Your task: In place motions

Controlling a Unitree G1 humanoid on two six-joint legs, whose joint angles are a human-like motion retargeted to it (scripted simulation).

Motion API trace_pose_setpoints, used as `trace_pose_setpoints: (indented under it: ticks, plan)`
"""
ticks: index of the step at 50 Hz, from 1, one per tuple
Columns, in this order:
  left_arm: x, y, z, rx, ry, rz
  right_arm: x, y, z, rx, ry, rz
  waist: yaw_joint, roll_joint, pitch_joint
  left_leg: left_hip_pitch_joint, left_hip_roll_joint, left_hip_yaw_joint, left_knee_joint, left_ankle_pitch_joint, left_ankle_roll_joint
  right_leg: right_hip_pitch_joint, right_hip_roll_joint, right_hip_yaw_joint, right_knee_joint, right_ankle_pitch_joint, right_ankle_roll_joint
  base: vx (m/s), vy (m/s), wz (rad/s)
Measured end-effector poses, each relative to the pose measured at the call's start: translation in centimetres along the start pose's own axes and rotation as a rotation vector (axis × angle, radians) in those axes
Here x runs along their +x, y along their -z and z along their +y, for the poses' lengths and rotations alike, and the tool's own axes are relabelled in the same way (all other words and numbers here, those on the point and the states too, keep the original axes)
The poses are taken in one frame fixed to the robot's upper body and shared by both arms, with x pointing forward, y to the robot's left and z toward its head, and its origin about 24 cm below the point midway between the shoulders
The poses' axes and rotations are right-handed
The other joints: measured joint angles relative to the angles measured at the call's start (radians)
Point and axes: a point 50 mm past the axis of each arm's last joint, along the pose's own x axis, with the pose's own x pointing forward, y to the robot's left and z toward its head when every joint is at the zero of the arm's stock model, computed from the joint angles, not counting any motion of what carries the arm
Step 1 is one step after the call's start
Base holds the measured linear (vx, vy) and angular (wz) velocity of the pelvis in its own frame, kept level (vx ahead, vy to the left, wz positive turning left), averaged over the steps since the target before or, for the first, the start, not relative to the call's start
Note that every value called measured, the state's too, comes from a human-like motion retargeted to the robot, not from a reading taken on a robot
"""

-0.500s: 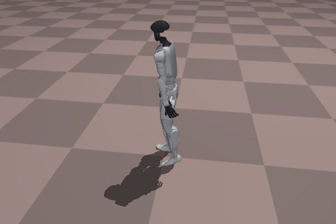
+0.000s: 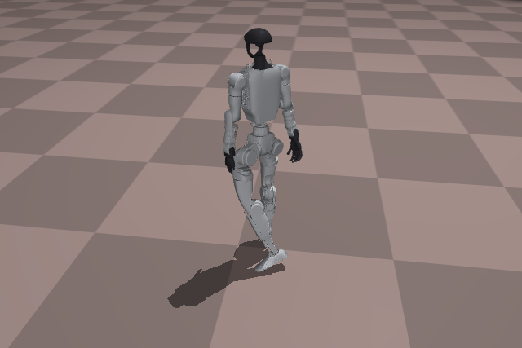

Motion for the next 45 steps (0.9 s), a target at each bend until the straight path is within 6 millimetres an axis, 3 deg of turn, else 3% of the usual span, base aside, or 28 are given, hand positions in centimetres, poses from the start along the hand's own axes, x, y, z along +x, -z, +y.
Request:
trace_pose_setpoints:
  ticks: [3,4,5,7,9,15,17,18,25,33,38,40,45]
  plan:
    - [-0.1,0.2,0.7,-0.018,-0.039,0.0,0.0,-0.8,0.6,-0.089,-0.011,-0.021,0.007,-0.074,0.036,-0.049,0.076,-0.107,0.286,0.016,0.157,0.053,-0.046,0.056,-0.006,0.005,0.008,0.03,-0.27,-1.06]
    - [-0.1,0.5,0.7,-0.023,-0.047,0.006,0.0,-1.0,0.8,-0.117,-0.017,-0.03,0.017,-0.076,0.045,-0.096,0.099,-0.196,0.378,0.015,0.173,0.066,-0.039,0.067,-0.012,0.009,0.005,0.08,-0.28,-1.19]
    - [0.0,0.8,0.7,-0.028,-0.053,0.013,0.0,-1.3,0.9,-0.144,-0.023,-0.039,0.03,-0.07,0.052,-0.15,0.116,-0.301,0.46,0.016,0.168,0.077,-0.022,0.076,-0.019,0.015,0.001,0.07,-0.25,-1.36]
    - [0.2,1.6,0.0,-0.042,-0.05,0.031,-0.1,-2.0,1.1,-0.195,-0.02,-0.065,0.067,-0.061,0.061,-0.239,0.031,-0.537,0.5,0.0,0.105,0.084,0.0,0.109,-0.025,0.028,-0.006,0.04,-0.13,-1.62]
    - [0.3,2.1,-0.7,-0.06,-0.038,0.037,-0.4,-3.4,1.3,-0.244,0.0,-0.115,0.103,-0.062,0.077,-0.278,-0.052,-0.648,0.494,-0.048,0.068,0.087,0.005,0.15,-0.022,0.035,-0.011,-0.02,-0.07,-1.71]
    - [0.6,2.9,-2.3,-0.034,0.005,0.053,-1.8,-7.8,2.1,-0.351,0.017,-0.29,0.114,-0.005,0.099,-0.329,-0.153,-0.79,0.225,-0.125,-0.002,0.095,0.065,0.21,-0.026,0.043,-0.016,0.01,-0.03,-1.07]
    - [0.6,3.4,-2.4,-0.007,0.012,0.068,-2.0,-8.5,2.4,-0.365,0.007,-0.325,0.122,0.034,0.097,-0.329,-0.154,-0.8,0.07,-0.076,-0.044,0.102,0.11,0.22,-0.028,0.04,-0.02,0.14,0.0,-0.82]
    - [0.6,3.6,-2.5,0.004,0.014,0.078,-2.1,-8.6,2.5,-0.368,0.004,-0.334,0.132,0.049,0.099,-0.334,-0.162,-0.814,0.004,-0.015,-0.034,0.11,0.129,0.231,-0.028,0.038,-0.023,0.17,0.01,-0.53]
    - [0.5,3.0,-2.1,-0.016,0.021,0.076,-1.8,-8.2,3.1,-0.324,-0.009,-0.332,0.072,0.066,0.095,-0.296,-0.144,-0.809,-0.038,-0.022,-0.091,0.121,0.146,0.258,-0.009,0.019,-0.039,0.14,0.03,-0.11]
    - [0.4,1.7,-1.1,-0.049,-0.002,0.026,-0.6,-4.8,2.2,-0.249,-0.003,-0.214,0.137,0.091,0.06,-0.296,-0.143,-0.812,-0.109,0.006,-0.074,0.091,0.165,0.266,0.038,-0.017,-0.068,0.14,-0.02,-0.02]
    - [0.2,0.7,-0.8,-0.041,0.006,-0.002,-0.5,-4.5,1.7,-0.227,0.018,-0.186,0.089,0.126,0.073,-0.342,-0.125,-0.894,-0.107,0.035,-0.081,0.06,0.188,0.235,0.116,-0.042,-0.097,-0.03,-0.04,0.72]
    - [0.1,0.0,-0.6,-0.022,0.012,-0.019,-0.6,-4.8,1.9,-0.205,0.015,-0.202,0.058,0.136,0.101,-0.352,-0.124,-0.952,-0.103,0.051,-0.085,0.052,0.2,0.285,0.15,-0.03,-0.107,-0.1,-0.1,1.35]
    - [-0.2,-1.6,0.0,0.052,0.006,-0.062,-0.6,-5.1,2.6,-0.19,-0.008,-0.22,-0.001,0.146,0.156,-0.393,-0.147,-1.113,-0.075,0.089,-0.096,0.037,0.269,0.647,0.193,-0.021,-0.096,-0.1,-0.16,1.87]
